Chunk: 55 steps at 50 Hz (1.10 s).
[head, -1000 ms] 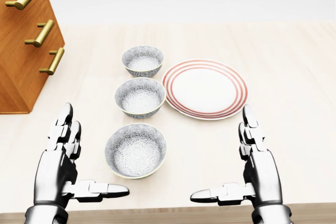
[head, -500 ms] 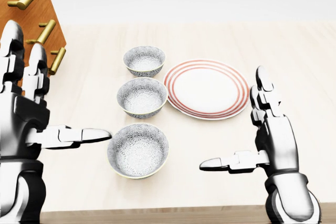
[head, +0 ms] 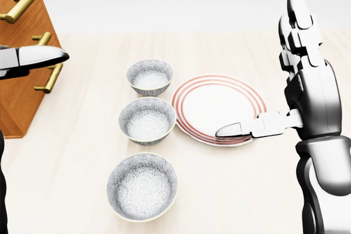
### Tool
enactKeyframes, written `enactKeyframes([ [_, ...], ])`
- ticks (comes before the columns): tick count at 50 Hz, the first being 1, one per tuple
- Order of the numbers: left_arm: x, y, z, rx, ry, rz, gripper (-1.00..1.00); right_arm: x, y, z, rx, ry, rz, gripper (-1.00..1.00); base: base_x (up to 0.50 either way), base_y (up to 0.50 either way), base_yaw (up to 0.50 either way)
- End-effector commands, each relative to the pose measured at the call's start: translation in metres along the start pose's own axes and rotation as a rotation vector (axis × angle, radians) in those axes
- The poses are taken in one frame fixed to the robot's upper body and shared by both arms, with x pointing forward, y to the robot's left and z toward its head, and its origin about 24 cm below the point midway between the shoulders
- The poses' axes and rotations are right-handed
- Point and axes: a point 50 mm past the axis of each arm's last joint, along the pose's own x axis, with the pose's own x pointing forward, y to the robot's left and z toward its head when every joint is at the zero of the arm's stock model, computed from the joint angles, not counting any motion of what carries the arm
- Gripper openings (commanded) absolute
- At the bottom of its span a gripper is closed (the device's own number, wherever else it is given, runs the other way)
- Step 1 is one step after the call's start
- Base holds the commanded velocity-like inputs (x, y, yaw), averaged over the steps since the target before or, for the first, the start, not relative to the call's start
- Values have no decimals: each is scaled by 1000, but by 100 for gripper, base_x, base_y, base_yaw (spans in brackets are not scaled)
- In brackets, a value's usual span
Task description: Put the bowl in the middle on the plate.
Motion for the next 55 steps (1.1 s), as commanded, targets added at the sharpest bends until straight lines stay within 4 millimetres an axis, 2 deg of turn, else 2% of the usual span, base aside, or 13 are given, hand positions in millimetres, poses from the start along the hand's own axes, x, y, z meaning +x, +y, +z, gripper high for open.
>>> enactKeyframes([
  [1,7,-4,-2,12,-1,-11,100,5,-5,5,-27,-23,-3,100,42,0,0],
  [14,1,-6,-27,54,97,-26,100,6,-2,5,-34,-23,6,100,48,0,0],
  [38,-3,-9,-59,86,223,-27,100,5,-1,10,-45,-41,22,100,50,0,0],
  [46,-5,-7,-93,113,367,-29,100,4,0,16,-52,-68,32,100,0,0,0],
  [55,-24,-4,-135,141,560,-2,100,0,0,17,-56,-67,36,100,0,0,0],
])
